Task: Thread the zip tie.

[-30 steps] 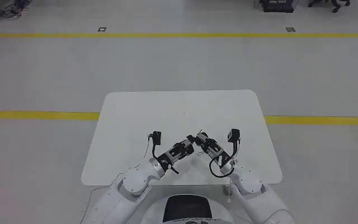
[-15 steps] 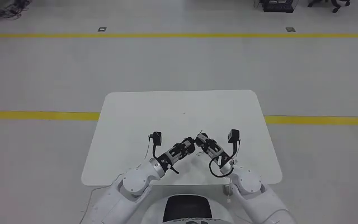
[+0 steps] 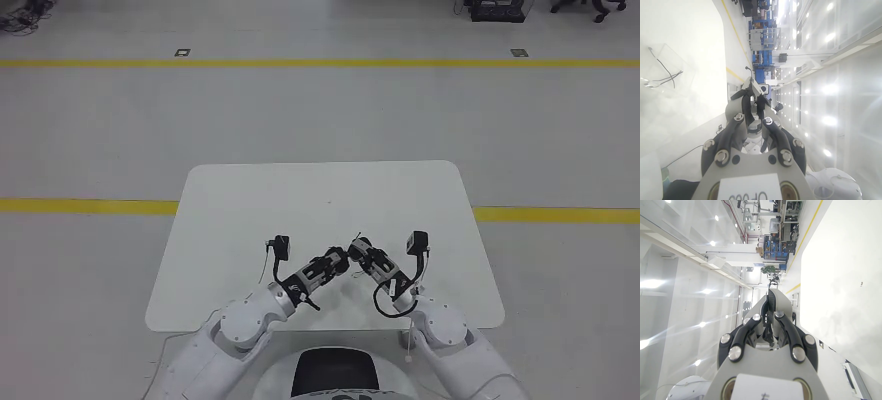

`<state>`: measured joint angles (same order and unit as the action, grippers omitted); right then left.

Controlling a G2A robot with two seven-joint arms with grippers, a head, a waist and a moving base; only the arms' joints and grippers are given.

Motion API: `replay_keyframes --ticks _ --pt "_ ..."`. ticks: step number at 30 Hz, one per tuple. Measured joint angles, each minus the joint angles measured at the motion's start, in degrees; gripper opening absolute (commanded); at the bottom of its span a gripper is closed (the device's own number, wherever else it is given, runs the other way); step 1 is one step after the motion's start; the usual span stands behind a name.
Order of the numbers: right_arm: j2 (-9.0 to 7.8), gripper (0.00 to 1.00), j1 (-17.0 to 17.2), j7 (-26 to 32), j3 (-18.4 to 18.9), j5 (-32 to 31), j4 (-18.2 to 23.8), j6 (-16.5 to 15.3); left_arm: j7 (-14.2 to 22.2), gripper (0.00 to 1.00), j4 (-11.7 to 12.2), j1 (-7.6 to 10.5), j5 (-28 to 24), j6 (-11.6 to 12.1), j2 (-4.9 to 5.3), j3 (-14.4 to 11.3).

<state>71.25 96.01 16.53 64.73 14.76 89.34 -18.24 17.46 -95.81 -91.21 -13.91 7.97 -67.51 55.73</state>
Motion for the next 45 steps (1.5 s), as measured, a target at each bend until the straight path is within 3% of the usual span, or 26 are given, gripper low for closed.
replay_keyframes --ticks 26,28,36,37,38,45 --pt "0.06 0.00 0.24 0.85 -0.11 -0.75 0.46 0.34 -0.51 0.09 0.21 0.58 -0.40 -0.31 0.26 -0.75" --pt "0.06 0.00 0.24 0.86 -0.12 -0.79 0.46 0.39 -0.54 0.00 0.32 0.64 -0.49 -0.32 0.27 -0.82" --pt "0.09 0.00 0.29 0.80 -0.09 -0.73 0.35 0.28 -0.51 0.00 0.75 0.76 -0.76 -0.29 0.34 -1.02" --pt "0.10 0.36 0.29 0.86 -0.09 -0.70 0.32 0.23 -0.27 0.00 0.76 0.74 -0.97 -0.41 0.36 -1.04" --pt "0.10 1.00 0.30 1.01 -0.11 -0.58 0.30 0.08 0.14 0.00 0.72 0.77 -1.32 -0.59 0.40 -1.01" --pt "-0.11 1.00 0.94 2.17 0.82 0.00 0.25 -0.75 3.75 0.00 -0.16 0.14 -4.89 -0.03 0.96 0.89"
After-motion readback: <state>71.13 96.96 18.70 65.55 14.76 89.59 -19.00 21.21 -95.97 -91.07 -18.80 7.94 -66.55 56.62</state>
